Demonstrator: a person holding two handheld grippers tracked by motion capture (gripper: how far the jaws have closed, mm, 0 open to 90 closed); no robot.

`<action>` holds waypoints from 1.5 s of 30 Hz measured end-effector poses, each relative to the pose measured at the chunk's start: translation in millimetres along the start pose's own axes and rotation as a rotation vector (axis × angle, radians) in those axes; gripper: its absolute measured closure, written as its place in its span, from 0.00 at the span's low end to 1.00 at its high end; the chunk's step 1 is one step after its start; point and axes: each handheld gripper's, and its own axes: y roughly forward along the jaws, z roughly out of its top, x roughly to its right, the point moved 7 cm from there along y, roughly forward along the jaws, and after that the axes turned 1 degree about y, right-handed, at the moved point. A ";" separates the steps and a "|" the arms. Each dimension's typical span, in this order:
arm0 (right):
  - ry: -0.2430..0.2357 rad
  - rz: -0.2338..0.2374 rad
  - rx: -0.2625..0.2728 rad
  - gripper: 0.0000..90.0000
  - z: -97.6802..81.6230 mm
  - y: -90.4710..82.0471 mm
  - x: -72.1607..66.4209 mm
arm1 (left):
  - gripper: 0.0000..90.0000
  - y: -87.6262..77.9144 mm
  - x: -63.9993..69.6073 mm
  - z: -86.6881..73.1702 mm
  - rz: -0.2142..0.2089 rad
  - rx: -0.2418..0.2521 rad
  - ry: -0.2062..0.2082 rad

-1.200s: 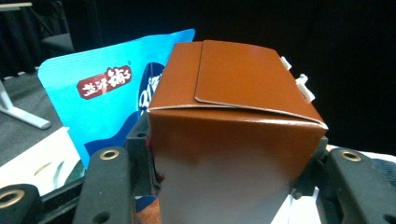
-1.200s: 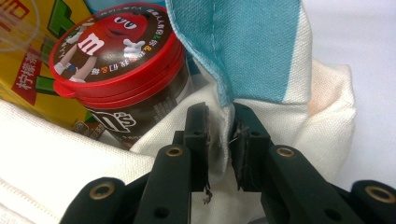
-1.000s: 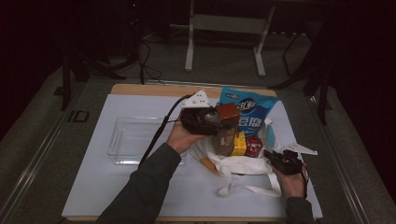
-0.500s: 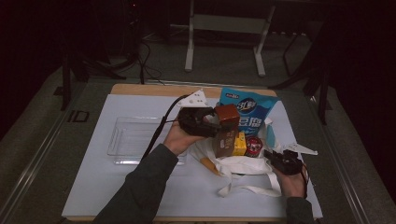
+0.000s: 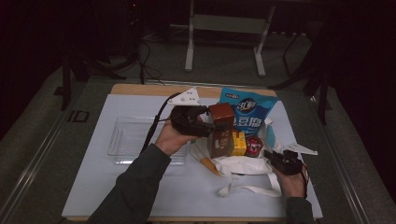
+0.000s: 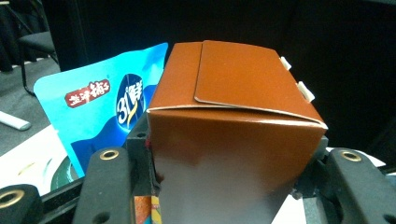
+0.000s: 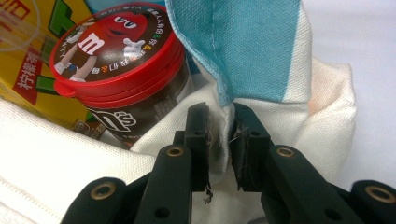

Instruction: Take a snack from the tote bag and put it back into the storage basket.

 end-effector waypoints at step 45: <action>0.003 0.004 0.000 0.86 -0.2 0.0 0.1 | 0.48 -58.7 -18.3 -16.6 -0.047 -0.036 0.029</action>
